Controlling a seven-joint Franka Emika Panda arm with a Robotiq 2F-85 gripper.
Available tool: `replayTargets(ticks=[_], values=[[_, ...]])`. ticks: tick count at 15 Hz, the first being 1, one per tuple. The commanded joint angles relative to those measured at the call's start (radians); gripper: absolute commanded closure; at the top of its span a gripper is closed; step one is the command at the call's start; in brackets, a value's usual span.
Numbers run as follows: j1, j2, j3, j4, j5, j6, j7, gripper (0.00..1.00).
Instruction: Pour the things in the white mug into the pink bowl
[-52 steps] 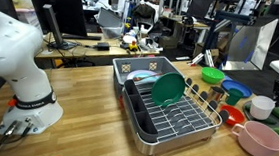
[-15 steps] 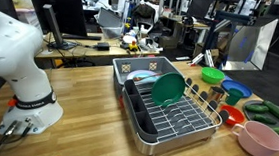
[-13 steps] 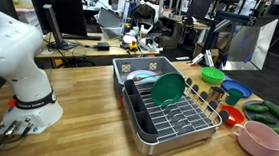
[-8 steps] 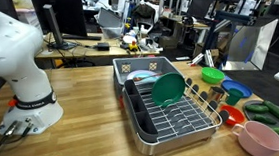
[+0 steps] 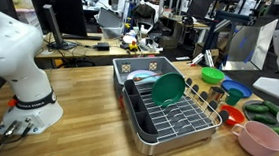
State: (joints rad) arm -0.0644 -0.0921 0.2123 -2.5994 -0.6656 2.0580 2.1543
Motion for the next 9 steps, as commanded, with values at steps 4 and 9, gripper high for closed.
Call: replayTargets(ticks=[4, 9], values=[[0.098, 0.107, -0.058, 0.064, 0.003, -0.023, -0.001, 0.91], [0.105, 0.1, -0.07, 0.063, 0.002, -0.023, -0.001, 0.91]])
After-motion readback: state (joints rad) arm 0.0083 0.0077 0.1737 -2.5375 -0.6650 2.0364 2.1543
